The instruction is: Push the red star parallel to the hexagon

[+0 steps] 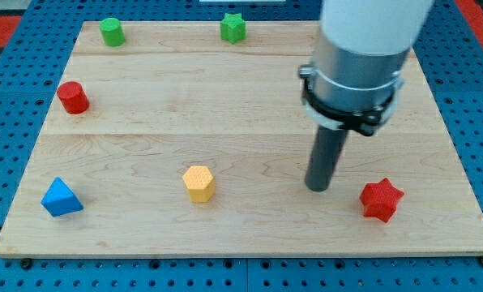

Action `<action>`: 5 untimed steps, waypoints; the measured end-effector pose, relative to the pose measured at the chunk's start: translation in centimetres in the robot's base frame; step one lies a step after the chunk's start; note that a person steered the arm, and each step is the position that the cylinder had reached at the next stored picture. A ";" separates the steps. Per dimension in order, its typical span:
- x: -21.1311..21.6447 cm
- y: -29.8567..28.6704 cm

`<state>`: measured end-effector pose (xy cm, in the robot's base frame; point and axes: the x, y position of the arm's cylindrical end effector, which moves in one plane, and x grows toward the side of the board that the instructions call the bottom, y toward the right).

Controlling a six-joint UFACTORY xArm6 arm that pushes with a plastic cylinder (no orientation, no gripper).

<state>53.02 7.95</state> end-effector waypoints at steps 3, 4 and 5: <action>1.9 -2.7; 5.2 -1.3; 6.5 0.0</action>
<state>59.52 7.95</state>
